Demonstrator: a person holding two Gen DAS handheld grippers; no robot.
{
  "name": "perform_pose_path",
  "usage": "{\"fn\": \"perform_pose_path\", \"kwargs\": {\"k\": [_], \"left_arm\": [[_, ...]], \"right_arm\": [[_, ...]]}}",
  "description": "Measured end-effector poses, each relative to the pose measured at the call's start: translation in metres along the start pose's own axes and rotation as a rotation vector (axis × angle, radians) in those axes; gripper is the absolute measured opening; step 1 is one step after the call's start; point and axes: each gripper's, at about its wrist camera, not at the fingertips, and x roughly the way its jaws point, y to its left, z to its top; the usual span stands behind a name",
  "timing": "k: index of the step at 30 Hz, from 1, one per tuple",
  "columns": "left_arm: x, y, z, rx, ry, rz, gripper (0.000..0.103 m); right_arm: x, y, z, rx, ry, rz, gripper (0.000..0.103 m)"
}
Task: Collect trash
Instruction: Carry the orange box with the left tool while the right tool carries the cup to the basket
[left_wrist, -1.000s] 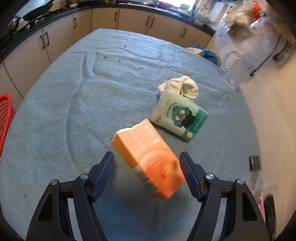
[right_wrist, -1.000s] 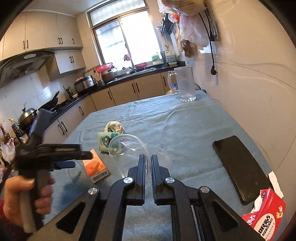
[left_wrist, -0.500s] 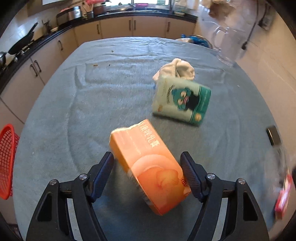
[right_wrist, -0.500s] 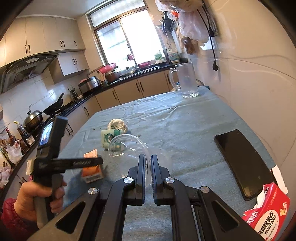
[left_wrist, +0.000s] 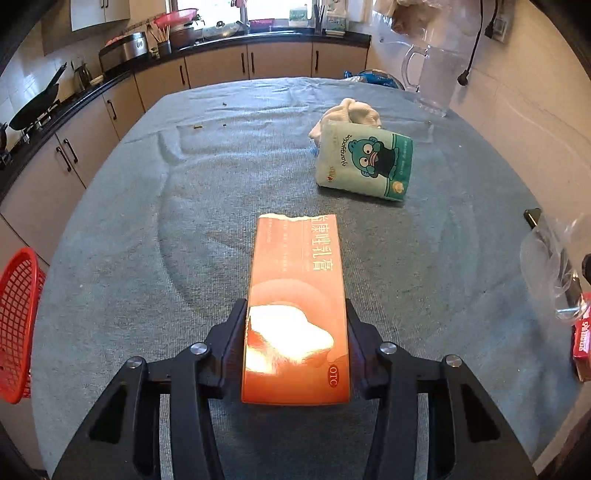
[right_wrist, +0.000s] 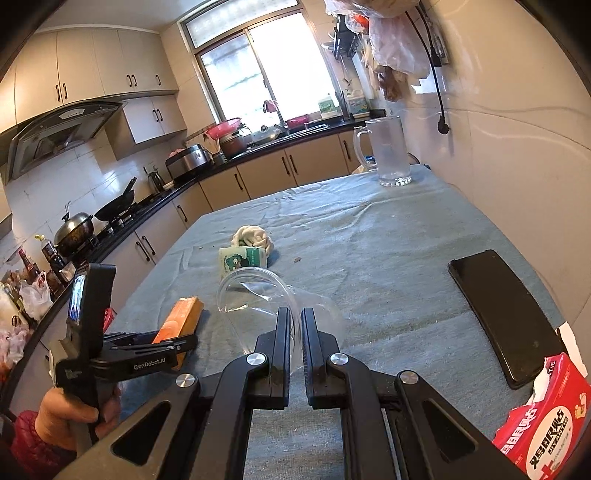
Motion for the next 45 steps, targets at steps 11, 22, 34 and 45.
{"fn": "perform_pose_path", "kwargs": {"k": [11, 22, 34, 45], "left_arm": [[-0.045, 0.026, -0.017, -0.033, -0.121, -0.042, 0.047], [-0.071, 0.062, -0.029, -0.064, -0.198, -0.014, 0.047], [-0.085, 0.110, -0.045, -0.132, -0.237, 0.011, 0.047], [-0.101, 0.164, -0.059, -0.226, -0.277, 0.039, 0.047]], "right_arm": [[0.018, 0.026, -0.003, -0.013, 0.047, 0.088, 0.007], [0.038, 0.069, -0.007, -0.045, 0.093, 0.147, 0.007], [0.060, 0.124, -0.005, -0.110, 0.127, 0.182, 0.007], [0.081, 0.175, -0.006, -0.167, 0.172, 0.226, 0.007]]}}
